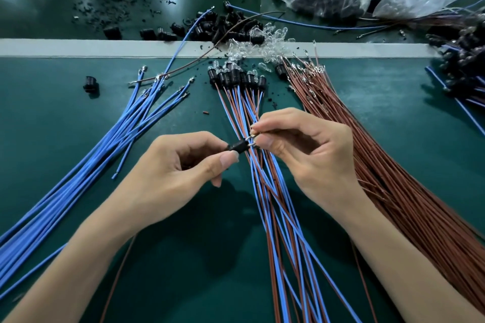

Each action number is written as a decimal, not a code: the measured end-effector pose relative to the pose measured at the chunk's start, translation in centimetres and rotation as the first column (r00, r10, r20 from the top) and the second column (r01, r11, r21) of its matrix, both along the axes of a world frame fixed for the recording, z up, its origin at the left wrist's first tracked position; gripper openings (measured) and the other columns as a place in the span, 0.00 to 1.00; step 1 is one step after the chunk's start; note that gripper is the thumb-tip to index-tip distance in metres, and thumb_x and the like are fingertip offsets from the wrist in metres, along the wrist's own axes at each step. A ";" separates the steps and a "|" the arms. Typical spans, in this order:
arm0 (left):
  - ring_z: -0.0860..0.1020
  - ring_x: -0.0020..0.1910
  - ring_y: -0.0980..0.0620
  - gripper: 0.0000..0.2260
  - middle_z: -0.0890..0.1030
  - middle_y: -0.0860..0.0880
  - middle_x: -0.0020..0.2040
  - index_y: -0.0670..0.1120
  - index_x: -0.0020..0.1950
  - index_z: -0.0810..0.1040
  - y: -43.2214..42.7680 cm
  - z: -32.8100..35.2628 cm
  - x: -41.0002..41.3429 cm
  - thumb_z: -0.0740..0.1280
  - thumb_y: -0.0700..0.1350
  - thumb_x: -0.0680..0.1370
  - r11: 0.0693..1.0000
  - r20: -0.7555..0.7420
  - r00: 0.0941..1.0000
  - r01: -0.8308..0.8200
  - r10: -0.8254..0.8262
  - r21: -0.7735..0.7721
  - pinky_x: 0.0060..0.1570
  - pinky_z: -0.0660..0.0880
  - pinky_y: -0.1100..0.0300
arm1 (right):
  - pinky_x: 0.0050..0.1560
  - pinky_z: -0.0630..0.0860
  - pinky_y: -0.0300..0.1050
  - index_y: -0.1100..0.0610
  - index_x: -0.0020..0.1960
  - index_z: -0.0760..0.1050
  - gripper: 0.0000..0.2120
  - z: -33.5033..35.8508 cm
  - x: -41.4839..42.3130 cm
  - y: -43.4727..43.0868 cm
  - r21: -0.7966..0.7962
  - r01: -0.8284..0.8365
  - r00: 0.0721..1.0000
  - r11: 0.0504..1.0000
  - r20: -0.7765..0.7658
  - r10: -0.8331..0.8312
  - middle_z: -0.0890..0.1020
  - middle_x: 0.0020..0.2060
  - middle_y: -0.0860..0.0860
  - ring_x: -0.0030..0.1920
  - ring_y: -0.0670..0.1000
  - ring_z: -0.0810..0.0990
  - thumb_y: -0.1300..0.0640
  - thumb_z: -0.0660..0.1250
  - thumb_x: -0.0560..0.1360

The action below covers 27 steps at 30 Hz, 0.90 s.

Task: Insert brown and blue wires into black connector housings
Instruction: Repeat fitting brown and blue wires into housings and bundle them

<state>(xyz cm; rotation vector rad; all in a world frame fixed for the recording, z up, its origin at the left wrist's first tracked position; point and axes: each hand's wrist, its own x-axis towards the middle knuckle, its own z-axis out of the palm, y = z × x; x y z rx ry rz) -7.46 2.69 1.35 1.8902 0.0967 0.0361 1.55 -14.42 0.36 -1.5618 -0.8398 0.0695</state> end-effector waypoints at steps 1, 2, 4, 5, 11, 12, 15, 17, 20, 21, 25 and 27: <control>0.68 0.28 0.52 0.06 0.78 0.52 0.28 0.53 0.43 0.80 0.0 0.0 0.0 0.67 0.54 0.72 1.000 0.005 1.000 0.002 -0.002 0.007 0.28 0.62 0.62 | 0.48 0.76 0.34 0.57 0.50 0.78 0.10 0.0 0.0 0.0 0.007 0.000 1.000 1.000 -0.003 0.000 0.82 0.42 0.48 0.44 0.42 0.81 0.67 0.71 0.70; 0.68 0.28 0.48 0.06 0.78 0.52 0.29 0.53 0.43 0.80 0.0 0.0 0.0 0.67 0.54 0.73 1.000 0.009 1.000 0.007 -0.007 0.014 0.29 0.62 0.60 | 0.48 0.76 0.34 0.58 0.50 0.78 0.11 0.1 0.0 0.0 0.013 0.001 1.000 1.000 -0.001 -0.001 0.82 0.42 0.48 0.44 0.42 0.81 0.67 0.71 0.70; 0.70 0.30 0.43 0.07 0.79 0.51 0.29 0.54 0.43 0.80 0.1 0.1 -0.1 0.68 0.57 0.72 1.000 0.022 1.000 0.010 -0.010 0.028 0.30 0.64 0.54 | 0.48 0.76 0.34 0.58 0.50 0.78 0.11 0.1 0.0 -0.1 0.020 0.003 1.000 1.000 0.019 -0.003 0.81 0.42 0.49 0.44 0.43 0.81 0.68 0.71 0.70; 0.70 0.30 0.44 0.07 0.79 0.51 0.30 0.54 0.42 0.80 0.1 0.2 -0.2 0.68 0.57 0.72 1.000 0.028 1.000 0.003 -0.003 0.029 0.30 0.64 0.54 | 0.48 0.76 0.34 0.59 0.49 0.78 0.10 0.1 0.1 -0.1 0.016 0.000 0.999 1.000 0.039 -0.001 0.81 0.42 0.50 0.44 0.43 0.81 0.68 0.71 0.70; 0.67 0.25 0.55 0.07 0.81 0.52 0.30 0.48 0.38 0.81 -0.6 -0.3 -0.1 0.67 0.51 0.72 0.998 0.059 0.997 -0.057 0.059 -0.034 0.25 0.63 0.57 | 0.47 0.76 0.35 0.60 0.50 0.78 0.11 -0.3 -0.2 0.1 0.019 -0.019 0.995 1.000 0.095 0.017 0.81 0.42 0.51 0.44 0.45 0.81 0.69 0.71 0.69; 0.66 0.25 0.53 0.08 0.81 0.52 0.29 0.48 0.38 0.81 -0.7 -0.5 -0.2 0.67 0.50 0.72 0.997 0.070 0.995 -0.065 0.068 -0.041 0.24 0.62 0.56 | 0.47 0.76 0.35 0.60 0.50 0.78 0.12 -0.4 -0.2 0.2 0.027 -0.030 0.996 0.999 0.084 0.027 0.81 0.42 0.52 0.43 0.45 0.81 0.70 0.71 0.69; 0.66 0.24 0.56 0.10 0.79 0.52 0.27 0.46 0.37 0.80 -0.9 -0.7 -0.2 0.67 0.52 0.71 0.991 0.074 0.994 -0.071 0.080 -0.113 0.24 0.62 0.63 | 0.46 0.76 0.34 0.61 0.50 0.78 0.11 -0.6 -0.4 0.3 0.042 -0.042 0.998 0.998 0.039 0.040 0.81 0.41 0.54 0.43 0.46 0.81 0.69 0.71 0.69; 0.66 0.24 0.57 0.09 0.78 0.50 0.26 0.47 0.38 0.81 -0.9 -0.7 -0.1 0.67 0.52 0.71 0.982 0.040 0.997 -0.061 0.069 -0.181 0.24 0.62 0.67 | 0.47 0.76 0.35 0.60 0.51 0.78 0.10 -0.4 -0.3 0.1 0.012 -0.073 0.997 0.997 0.022 0.072 0.80 0.43 0.53 0.44 0.46 0.81 0.67 0.70 0.70; 0.66 0.23 0.57 0.08 0.78 0.49 0.26 0.48 0.35 0.82 -0.8 -0.7 0.2 0.70 0.49 0.72 0.967 -0.030 0.999 0.016 -0.025 -0.253 0.25 0.63 0.70 | 0.47 0.77 0.39 0.60 0.55 0.78 0.13 -0.2 0.0 -0.2 -0.146 -0.154 0.979 0.977 0.112 0.171 0.80 0.46 0.54 0.46 0.49 0.81 0.62 0.72 0.70; 0.66 0.23 0.58 0.09 0.78 0.50 0.27 0.48 0.33 0.81 -0.9 -0.7 0.2 0.69 0.48 0.73 0.965 -0.049 0.997 0.046 -0.060 -0.259 0.26 0.64 0.71 | 0.47 0.78 0.41 0.61 0.54 0.80 0.14 -0.2 0.1 -0.2 -0.201 -0.156 0.966 0.967 0.175 0.192 0.81 0.46 0.55 0.46 0.49 0.81 0.61 0.74 0.69; 0.68 0.24 0.58 0.09 0.80 0.49 0.29 0.49 0.32 0.81 -0.9 -0.6 0.0 0.66 0.48 0.71 0.970 -0.136 0.987 0.047 -0.081 -0.238 0.27 0.65 0.71 | 0.44 0.77 0.36 0.64 0.49 0.82 0.09 -0.5 0.3 -0.1 -0.320 -0.109 0.911 0.941 0.346 0.223 0.84 0.40 0.54 0.39 0.46 0.80 0.63 0.74 0.69; 0.68 0.24 0.58 0.10 0.79 0.50 0.27 0.49 0.31 0.80 -1.0 -0.6 0.0 0.65 0.50 0.70 0.974 -0.161 0.984 0.037 -0.074 -0.223 0.28 0.65 0.71 | 0.44 0.73 0.29 0.64 0.47 0.82 0.08 -0.5 0.4 -0.3 -0.346 -0.107 0.911 0.932 0.341 0.231 0.84 0.38 0.52 0.37 0.41 0.77 0.62 0.75 0.69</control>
